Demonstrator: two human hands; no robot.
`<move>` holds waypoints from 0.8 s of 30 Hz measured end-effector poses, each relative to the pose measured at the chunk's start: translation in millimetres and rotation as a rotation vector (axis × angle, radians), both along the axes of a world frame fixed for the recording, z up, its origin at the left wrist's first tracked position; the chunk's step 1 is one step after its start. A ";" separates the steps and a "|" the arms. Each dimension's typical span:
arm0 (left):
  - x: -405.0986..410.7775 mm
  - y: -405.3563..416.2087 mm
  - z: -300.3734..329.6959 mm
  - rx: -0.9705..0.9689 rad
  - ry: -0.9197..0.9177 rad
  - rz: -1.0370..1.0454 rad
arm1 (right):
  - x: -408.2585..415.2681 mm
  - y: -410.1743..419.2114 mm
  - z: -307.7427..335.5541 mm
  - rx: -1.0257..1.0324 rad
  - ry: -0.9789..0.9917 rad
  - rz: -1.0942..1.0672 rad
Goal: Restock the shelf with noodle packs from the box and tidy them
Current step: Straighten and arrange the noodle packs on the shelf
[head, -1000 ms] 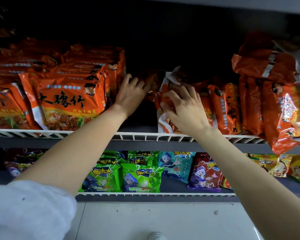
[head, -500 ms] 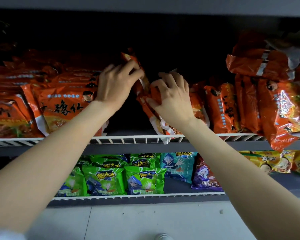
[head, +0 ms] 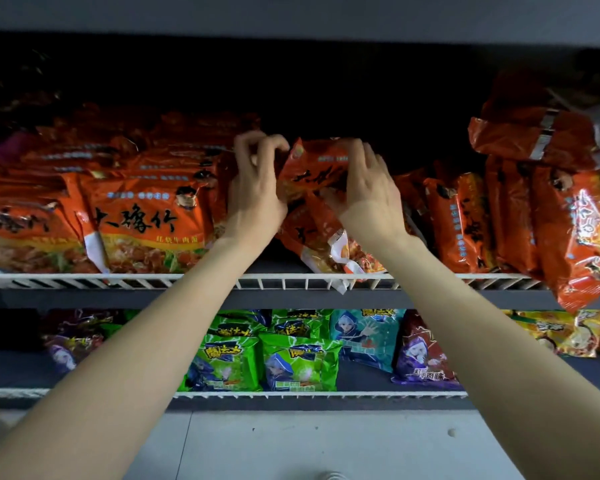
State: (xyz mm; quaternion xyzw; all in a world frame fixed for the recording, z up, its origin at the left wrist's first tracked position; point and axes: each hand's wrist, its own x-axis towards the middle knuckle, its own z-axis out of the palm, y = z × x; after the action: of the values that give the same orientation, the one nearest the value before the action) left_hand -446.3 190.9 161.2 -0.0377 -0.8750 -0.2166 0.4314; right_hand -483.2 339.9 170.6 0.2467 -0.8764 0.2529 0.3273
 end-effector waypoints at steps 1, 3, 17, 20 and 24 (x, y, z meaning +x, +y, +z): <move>1.0 2.3 -2.3 0.064 -0.010 -0.012 | -5.9 -0.4 2.4 0.088 -0.070 -0.021; -2.2 4.0 -5.5 0.155 -0.147 0.032 | -17.5 -4.3 6.2 0.274 -0.113 -0.053; -41.5 11.7 0.1 0.612 -0.273 -0.179 | -55.0 -15.0 12.6 0.430 0.026 -0.196; -53.6 12.1 6.6 0.624 -0.350 -0.212 | -66.1 -35.7 19.5 0.360 -0.097 -0.170; -52.9 2.8 2.4 0.658 -0.419 -0.176 | -71.0 -50.7 13.6 0.221 -0.248 0.045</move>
State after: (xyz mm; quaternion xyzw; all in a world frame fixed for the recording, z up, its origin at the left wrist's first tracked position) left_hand -499.2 193.7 163.6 0.0727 -0.8214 -0.5243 0.2124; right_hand -554.2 289.2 184.2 0.2679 -0.9268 0.1907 0.1817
